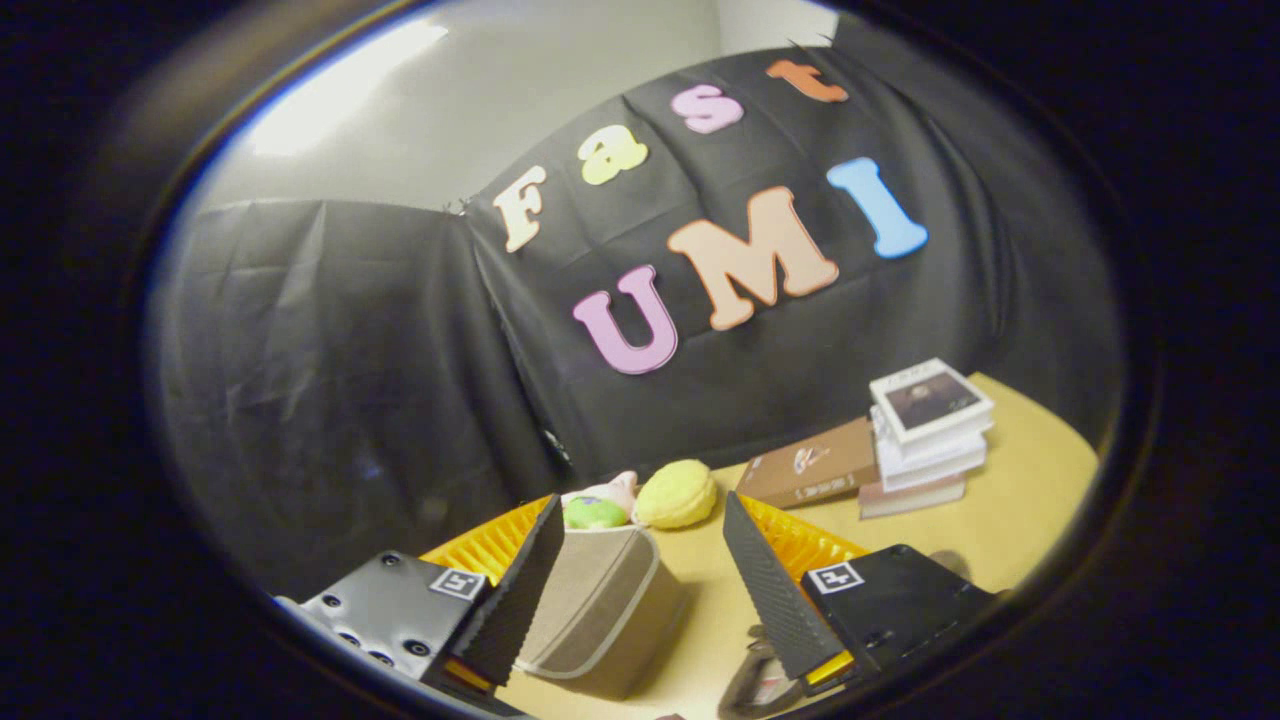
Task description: Open the storage box then place both shoes into the box .Put the left shoe in first, then the right shoe, with the right side of both shoes facing outward in a uniform manner.
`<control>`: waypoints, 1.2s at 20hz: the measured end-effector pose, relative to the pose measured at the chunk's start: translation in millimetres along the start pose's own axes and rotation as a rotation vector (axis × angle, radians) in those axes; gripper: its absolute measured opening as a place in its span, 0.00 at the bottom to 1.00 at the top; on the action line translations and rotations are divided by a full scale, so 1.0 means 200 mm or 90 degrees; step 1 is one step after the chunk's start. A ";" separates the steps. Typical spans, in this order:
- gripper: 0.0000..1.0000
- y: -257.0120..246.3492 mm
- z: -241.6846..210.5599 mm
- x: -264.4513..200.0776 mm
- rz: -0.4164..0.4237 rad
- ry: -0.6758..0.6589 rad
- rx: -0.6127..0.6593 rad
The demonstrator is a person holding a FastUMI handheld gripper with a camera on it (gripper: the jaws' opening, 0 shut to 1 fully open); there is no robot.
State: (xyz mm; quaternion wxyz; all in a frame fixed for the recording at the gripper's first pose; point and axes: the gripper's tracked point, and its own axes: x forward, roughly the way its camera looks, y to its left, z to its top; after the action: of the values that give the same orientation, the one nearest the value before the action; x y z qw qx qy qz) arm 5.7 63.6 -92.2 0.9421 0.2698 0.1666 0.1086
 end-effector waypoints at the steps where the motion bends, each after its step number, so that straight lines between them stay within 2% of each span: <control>1: 1.00 0.00 -0.04 0.01 0.003 0.015 0.031; 14: 1.00 0.06 -0.49 0.15 0.048 0.191 0.333; 24: 1.00 0.07 -0.74 0.20 0.045 0.251 0.543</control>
State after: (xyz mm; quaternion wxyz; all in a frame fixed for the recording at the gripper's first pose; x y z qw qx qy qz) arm -15.2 156.6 -212.9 0.6936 0.6123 0.3627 0.1118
